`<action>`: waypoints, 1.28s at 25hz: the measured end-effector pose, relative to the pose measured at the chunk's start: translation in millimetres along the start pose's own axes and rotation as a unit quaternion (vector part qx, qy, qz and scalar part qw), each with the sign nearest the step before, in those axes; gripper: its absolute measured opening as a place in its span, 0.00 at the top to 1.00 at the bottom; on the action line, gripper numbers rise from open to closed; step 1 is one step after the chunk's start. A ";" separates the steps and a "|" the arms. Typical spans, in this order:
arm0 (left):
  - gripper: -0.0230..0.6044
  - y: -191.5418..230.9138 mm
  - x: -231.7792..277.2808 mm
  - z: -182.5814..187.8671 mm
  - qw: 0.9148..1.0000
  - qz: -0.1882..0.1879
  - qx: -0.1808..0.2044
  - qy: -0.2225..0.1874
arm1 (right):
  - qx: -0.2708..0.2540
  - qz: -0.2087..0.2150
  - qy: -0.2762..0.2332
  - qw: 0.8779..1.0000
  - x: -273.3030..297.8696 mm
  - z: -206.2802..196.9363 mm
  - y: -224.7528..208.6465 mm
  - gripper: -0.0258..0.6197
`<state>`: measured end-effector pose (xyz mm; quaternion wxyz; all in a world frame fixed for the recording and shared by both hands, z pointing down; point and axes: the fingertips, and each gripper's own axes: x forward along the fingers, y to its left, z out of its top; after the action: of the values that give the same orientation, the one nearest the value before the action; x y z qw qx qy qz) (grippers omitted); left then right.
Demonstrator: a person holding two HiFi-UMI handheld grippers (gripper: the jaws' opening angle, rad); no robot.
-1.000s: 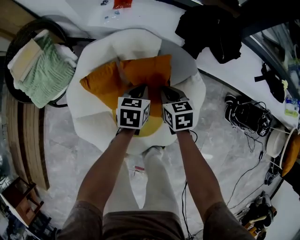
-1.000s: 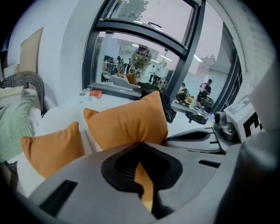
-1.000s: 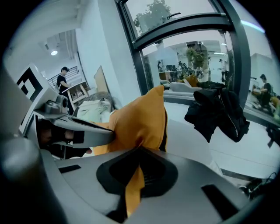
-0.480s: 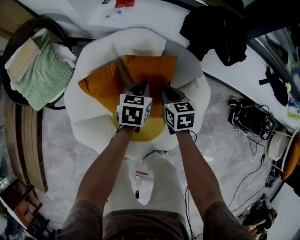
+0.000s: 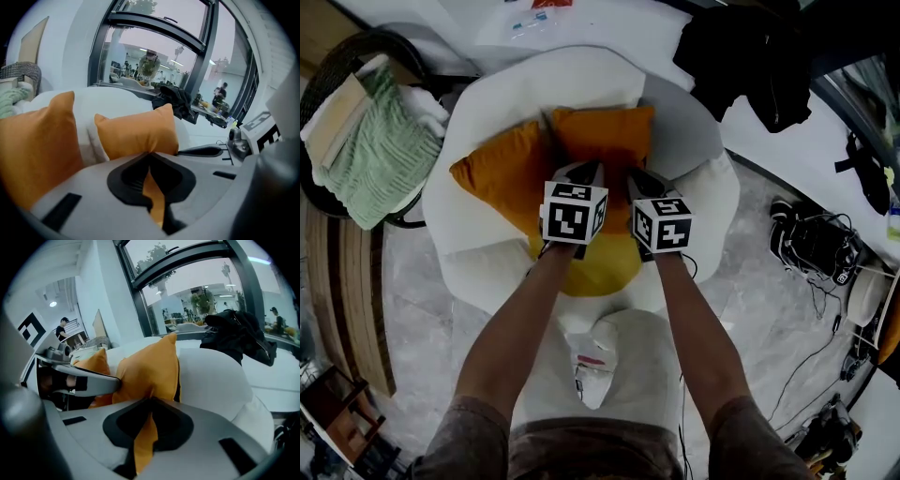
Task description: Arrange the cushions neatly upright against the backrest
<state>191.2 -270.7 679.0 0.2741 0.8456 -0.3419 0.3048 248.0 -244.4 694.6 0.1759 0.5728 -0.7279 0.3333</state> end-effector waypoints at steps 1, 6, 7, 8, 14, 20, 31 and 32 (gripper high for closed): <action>0.94 0.5 0.6 1.2 1.000 -0.002 0.001 0.001 | 0.001 -0.004 0.004 1.000 1.8 1.1 -0.8 0.92; 0.95 -3.6 -10.9 2.9 1.000 -0.002 0.004 0.009 | -0.006 -0.020 0.034 0.999 -13.7 2.2 -1.1 0.92; 0.95 -4.8 -16.4 2.5 1.000 -0.004 0.002 0.011 | -0.003 -0.019 0.037 0.999 -20.6 3.1 2.0 0.92; 0.95 -6.2 -22.8 1.3 1.000 -0.006 -0.002 0.016 | 0.002 -0.014 0.040 0.999 -27.9 4.3 7.0 0.92; 0.96 -25.0 -75.2 3.5 0.999 -0.013 -0.029 0.039 | 0.022 0.005 0.056 0.998 -75.5 23.0 43.9 0.92; 0.96 -41.0 -149.6 21.7 0.997 -0.016 -0.062 0.036 | 0.033 0.019 0.063 0.997 -126.0 48.9 87.4 0.92; 0.96 -54.5 -289.5 66.5 0.996 -0.018 -0.082 0.037 | 0.016 0.039 0.071 0.997 -212.2 111.0 171.9 0.92; 0.96 -55.1 -302.0 69.2 0.996 -0.016 -0.078 0.035 | 0.013 0.044 0.073 0.996 -219.8 115.4 180.2 0.92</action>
<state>79.6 -159.1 406.7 0.3560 0.8159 -0.3407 0.3025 153.1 -144.2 420.6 0.2061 0.5164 -0.7333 0.3913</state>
